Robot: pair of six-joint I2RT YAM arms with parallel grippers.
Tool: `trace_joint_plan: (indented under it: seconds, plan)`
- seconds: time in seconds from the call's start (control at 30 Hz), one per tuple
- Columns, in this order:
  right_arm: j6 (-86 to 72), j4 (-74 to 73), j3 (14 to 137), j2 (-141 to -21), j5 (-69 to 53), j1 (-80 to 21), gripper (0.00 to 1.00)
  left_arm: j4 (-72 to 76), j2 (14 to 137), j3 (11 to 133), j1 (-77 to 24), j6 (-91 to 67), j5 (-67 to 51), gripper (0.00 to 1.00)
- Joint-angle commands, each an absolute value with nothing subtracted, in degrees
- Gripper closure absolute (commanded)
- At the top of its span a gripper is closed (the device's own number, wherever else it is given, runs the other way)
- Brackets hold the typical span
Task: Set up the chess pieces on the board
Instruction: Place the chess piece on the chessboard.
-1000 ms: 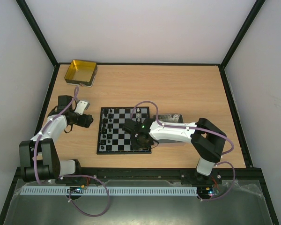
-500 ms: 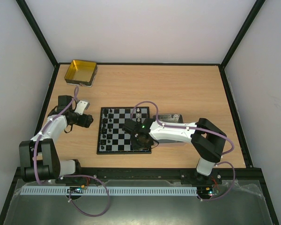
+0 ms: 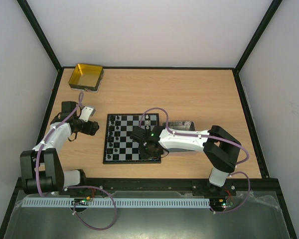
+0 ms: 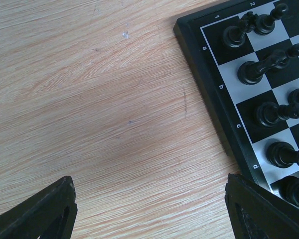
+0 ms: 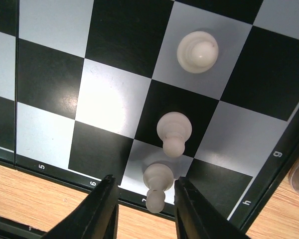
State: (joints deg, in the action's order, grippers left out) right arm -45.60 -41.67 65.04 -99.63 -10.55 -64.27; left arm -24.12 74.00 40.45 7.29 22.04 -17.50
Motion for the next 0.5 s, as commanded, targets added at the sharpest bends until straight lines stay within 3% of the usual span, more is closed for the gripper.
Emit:
trace_joint_plan:
  seconds: [0.0, 0.47]
  plan:
    - [-46.2, -42.9, 65.3, -97.8, -9.1, -64.8, 0.67, -24.8, 73.1, 40.6, 7.0, 22.2, -17.8, 0.18]
    - [-45.2, -52.9, 72.4, -91.3, 0.6, -62.9, 0.64, -24.9, 72.6, 40.6, 7.1, 22.3, -17.5, 0.18]
